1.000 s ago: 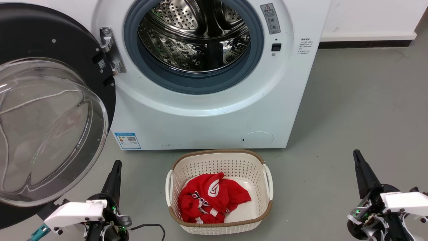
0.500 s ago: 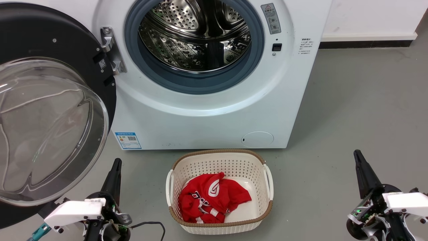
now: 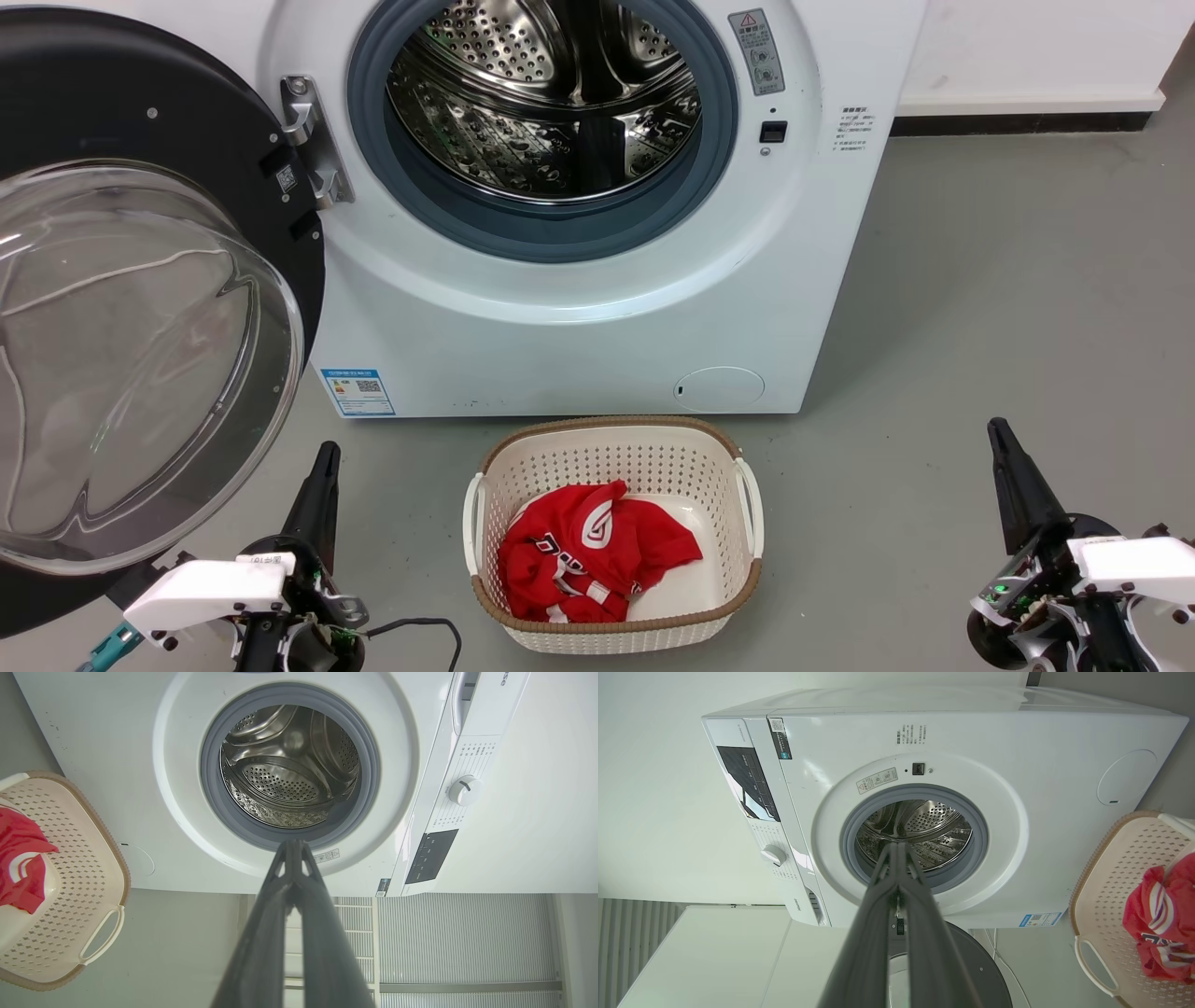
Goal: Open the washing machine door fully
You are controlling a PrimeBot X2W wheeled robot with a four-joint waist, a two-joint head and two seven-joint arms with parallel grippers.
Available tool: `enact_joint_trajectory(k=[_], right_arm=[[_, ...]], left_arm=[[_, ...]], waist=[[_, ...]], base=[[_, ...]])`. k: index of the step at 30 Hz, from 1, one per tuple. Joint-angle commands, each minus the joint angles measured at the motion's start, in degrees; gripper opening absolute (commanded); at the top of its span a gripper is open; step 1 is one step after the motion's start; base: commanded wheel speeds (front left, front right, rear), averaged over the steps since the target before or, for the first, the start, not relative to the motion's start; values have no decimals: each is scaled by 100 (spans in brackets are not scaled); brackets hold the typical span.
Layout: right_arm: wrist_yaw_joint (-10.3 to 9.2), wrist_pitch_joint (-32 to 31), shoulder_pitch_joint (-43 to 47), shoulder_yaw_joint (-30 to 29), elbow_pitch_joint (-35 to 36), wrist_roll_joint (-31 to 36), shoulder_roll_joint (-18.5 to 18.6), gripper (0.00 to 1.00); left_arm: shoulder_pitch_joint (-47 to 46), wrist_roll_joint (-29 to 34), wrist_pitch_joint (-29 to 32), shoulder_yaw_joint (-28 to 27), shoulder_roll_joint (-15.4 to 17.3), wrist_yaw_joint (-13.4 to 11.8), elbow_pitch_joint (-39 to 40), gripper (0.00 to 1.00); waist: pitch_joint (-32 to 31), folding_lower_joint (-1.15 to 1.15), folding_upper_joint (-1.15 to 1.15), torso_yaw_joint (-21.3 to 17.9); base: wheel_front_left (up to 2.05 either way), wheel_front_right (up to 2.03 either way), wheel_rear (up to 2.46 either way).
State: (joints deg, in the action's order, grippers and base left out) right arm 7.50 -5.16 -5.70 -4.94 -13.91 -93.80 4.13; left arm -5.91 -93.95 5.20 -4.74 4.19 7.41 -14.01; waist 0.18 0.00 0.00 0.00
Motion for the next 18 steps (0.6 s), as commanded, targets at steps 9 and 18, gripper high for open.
enact_joint_trajectory(k=[9, 18], right_arm=[[-2, -37, -74, -30, -13, 35, -25, 0], [-2, -42, -76, -46, -14, 56, -36, 0]], left_arm=[[-47, 48, 26, -38, -25, 28, -10, 0], [-50, 51, 47, -51, -34, 28, -10, 0]], waist=[[0, 0, 0, 0], [0, 0, 0, 0]], base=[[0, 0, 0], [0, 0, 0]])
